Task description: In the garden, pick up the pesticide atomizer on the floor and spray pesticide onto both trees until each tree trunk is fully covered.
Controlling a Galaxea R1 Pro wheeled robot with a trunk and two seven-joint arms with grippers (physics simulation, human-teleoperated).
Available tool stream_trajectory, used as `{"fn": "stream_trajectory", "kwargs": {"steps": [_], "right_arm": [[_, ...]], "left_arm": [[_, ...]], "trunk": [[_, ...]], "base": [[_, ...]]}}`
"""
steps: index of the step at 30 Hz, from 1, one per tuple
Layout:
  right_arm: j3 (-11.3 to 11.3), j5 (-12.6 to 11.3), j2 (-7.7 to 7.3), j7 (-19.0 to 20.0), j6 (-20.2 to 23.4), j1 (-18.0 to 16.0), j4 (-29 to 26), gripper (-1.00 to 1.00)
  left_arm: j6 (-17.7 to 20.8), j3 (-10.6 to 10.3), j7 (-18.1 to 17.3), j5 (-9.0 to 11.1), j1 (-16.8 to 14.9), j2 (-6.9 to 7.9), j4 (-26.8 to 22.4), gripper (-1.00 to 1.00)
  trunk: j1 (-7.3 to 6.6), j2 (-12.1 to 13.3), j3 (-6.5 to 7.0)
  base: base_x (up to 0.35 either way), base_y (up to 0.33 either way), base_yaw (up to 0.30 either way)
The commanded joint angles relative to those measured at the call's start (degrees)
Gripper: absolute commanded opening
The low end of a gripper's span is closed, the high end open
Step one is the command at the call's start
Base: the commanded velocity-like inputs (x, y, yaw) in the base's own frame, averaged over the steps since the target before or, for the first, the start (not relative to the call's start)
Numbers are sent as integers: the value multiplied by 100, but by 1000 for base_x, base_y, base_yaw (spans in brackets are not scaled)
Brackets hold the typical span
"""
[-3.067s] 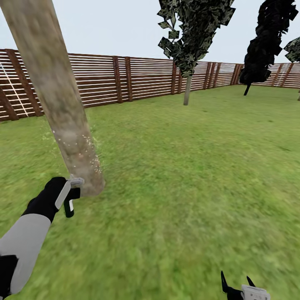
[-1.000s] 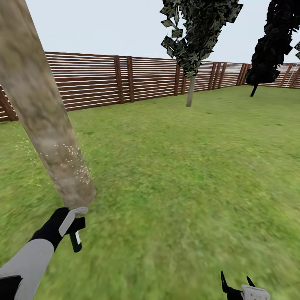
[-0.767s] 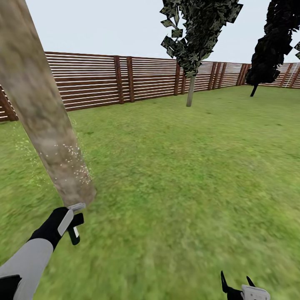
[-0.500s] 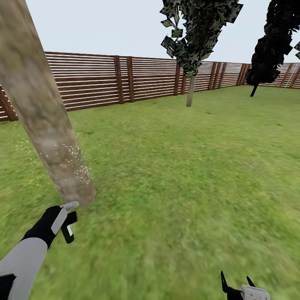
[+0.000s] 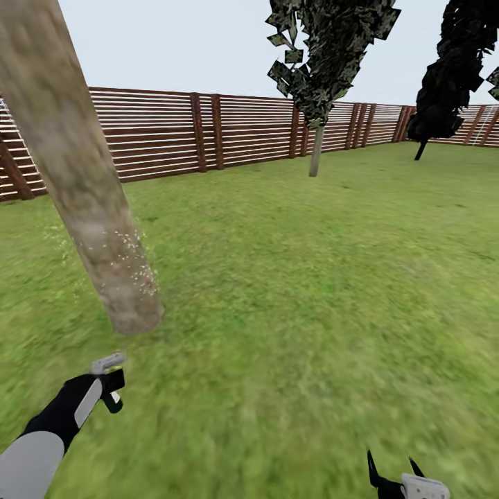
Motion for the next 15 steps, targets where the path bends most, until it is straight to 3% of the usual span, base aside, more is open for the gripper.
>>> {"fn": "stream_trajectory", "kwargs": {"steps": [1, 4, 6, 8, 9, 10, 11, 13, 14, 15], "right_arm": [[0, 0, 0, 0, 0, 0, 1, 100], [0, 0, 6, 0, 0, 0, -4, 100], [79, 11, 8, 12, 10, 0, -25, 100], [681, 256, 16, 20, 84, 4, -196, 100], [1032, 496, 13, 24, 402, -30, -392, 100], [1337, 778, 11, 53, 1062, -126, -769, 100], [1549, 1095, 5, 157, 2018, -258, -1428, 100], [1658, 1349, 1, 699, 3093, -365, -2363, 100], [1681, 1409, 0, 1273, 3532, -535, -2812, 100], [1690, 1429, 0, 1694, 3764, -701, -2988, 100]], "left_arm": [[-313, -2, -351, -257, 108, 11, -4, -100], [-1056, 13, -1262, -1168, 284, -23, 38, -100], [-1241, 11, -1988, -1502, 388, -40, 86, -100], [-1483, -257, -2471, -1740, 412, -38, 92, -100], [-1582, -437, -2611, -1874, 413, -35, 90, -100], [-1637, -587, -2697, -1983, 416, -27, 93, -100], [-1671, -738, -2802, -2068, 418, -17, 94, -100], [-1690, -1115, -3383, -2228, 417, 12, 92, -100], [-1700, -1264, -3895, -2420, 419, 28, 89, -100], [-1706, -1320, -4136, -2628, 419, 33, 88, -100]], "trunk": [[0, 0, 0], [0, 0, 0], [0, 0, 0], [0, 0, 0], [0, 0, 0], [0, 0, 0], [0, 0, 0], [0, 0, 0], [0, 0, 0], [0, 0, 0]], "base": [[-338, 0, 0], [-338, 0, 0], [-338, 0, 0], [-338, 0, 0], [-338, 0, 0], [-338, 0, 0], [-338, 0, 0], [-338, 0, 0], [-338, 0, 0], [-338, 0, 0]]}}
